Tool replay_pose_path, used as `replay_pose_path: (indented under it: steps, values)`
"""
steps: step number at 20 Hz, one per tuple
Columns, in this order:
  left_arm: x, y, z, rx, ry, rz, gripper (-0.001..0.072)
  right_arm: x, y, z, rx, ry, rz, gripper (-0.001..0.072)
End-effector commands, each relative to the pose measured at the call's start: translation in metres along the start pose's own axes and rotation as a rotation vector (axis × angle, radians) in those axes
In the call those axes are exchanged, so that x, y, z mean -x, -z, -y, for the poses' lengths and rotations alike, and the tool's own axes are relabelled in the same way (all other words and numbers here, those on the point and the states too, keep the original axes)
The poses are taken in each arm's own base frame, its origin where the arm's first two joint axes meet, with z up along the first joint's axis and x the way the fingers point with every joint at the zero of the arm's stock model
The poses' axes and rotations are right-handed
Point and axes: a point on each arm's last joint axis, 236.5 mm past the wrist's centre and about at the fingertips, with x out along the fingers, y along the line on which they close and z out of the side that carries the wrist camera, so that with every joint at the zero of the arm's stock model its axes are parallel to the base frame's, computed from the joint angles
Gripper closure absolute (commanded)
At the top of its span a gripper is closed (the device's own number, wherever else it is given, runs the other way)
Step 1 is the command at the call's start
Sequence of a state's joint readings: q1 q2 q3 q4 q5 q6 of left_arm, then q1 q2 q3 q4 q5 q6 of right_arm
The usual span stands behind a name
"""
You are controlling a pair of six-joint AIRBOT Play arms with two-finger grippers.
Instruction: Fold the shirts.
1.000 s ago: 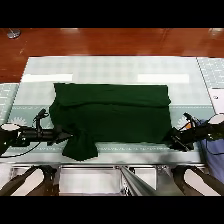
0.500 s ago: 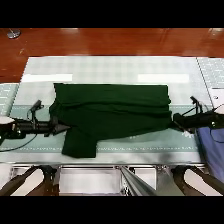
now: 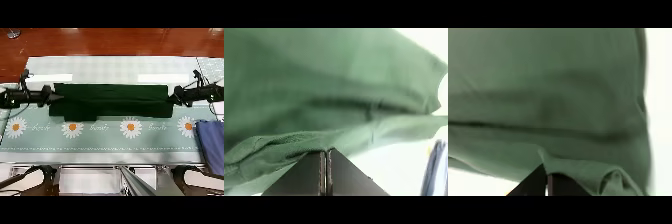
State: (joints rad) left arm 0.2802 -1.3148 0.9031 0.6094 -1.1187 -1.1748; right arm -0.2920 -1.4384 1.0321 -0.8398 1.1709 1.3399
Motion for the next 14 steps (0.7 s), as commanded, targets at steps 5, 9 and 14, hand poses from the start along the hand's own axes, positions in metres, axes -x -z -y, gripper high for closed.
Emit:
replay_pose_path:
  steps: [5, 9, 14]
  values:
    - [-0.055, -0.082, -0.010, 0.062, -0.005, 0.005, 0.0684, -0.030, -0.075, -0.001, -0.057, -0.020, 0.047, 0.0694]
    - [-0.073, -0.082, -0.029, 0.105, -0.016, -0.023, 0.0649, -0.043, -0.094, -0.003, -0.074, -0.026, 0.067, 0.0664]
    - [-0.025, -0.063, -0.048, 0.160, -0.042, -0.185, 0.0013, -0.011, -0.099, 0.021, -0.001, 0.042, 0.033, 0.0088]
